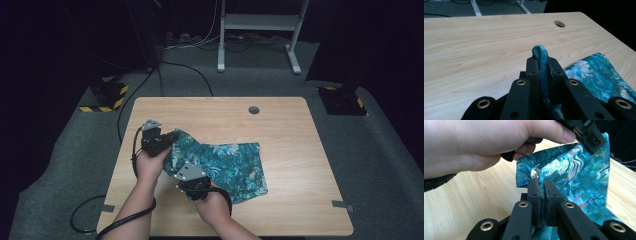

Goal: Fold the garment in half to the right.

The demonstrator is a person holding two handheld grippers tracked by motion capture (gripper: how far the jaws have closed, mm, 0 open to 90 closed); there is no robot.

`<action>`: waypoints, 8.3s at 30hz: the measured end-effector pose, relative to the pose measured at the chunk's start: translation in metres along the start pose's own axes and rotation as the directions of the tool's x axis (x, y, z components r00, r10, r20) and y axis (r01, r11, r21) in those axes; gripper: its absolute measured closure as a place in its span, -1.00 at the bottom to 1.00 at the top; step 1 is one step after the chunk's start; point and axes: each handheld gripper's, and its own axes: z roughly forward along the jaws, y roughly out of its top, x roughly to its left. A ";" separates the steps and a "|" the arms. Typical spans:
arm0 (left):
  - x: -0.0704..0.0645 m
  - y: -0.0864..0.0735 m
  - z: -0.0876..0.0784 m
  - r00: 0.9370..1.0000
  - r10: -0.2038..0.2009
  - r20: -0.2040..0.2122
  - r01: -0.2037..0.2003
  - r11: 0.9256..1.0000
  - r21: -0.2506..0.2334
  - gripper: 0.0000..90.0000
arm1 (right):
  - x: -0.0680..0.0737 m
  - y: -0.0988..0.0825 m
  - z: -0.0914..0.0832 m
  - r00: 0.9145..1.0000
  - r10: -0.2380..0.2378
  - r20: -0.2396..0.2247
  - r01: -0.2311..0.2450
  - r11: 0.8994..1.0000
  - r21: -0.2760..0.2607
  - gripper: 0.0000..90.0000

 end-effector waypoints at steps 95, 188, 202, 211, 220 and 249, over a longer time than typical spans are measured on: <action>-0.166 -0.007 0.178 0.983 0.153 0.098 -0.171 0.961 0.215 -0.24 | -0.120 -0.167 -0.091 0.929 0.234 0.287 -0.279 0.952 0.126 0.37; -0.104 -0.117 0.054 0.988 0.109 0.108 -0.122 0.985 0.124 -0.93 | -0.133 -0.172 -0.109 0.914 0.364 0.178 -0.386 0.916 0.107 0.59; -0.103 -0.120 0.054 0.986 0.111 0.124 -0.125 0.985 0.115 -0.94 | -0.198 -0.148 -0.073 0.869 0.424 0.255 -0.450 0.892 0.051 0.22; -0.103 -0.120 0.054 0.986 0.105 0.131 -0.121 0.986 0.116 -0.94 | -0.213 -0.152 -0.039 0.878 0.428 0.215 -0.457 0.883 0.110 0.40; -0.104 -0.120 0.053 0.984 0.117 0.134 -0.132 0.986 0.103 -0.94 | -0.206 -0.142 -0.046 0.900 0.379 0.218 -0.409 0.905 0.118 0.95; -0.087 -0.074 0.078 0.983 0.128 0.131 -0.142 0.984 0.107 -0.86 | -0.218 -0.159 -0.086 0.870 0.398 0.290 -0.438 0.894 0.088 -0.01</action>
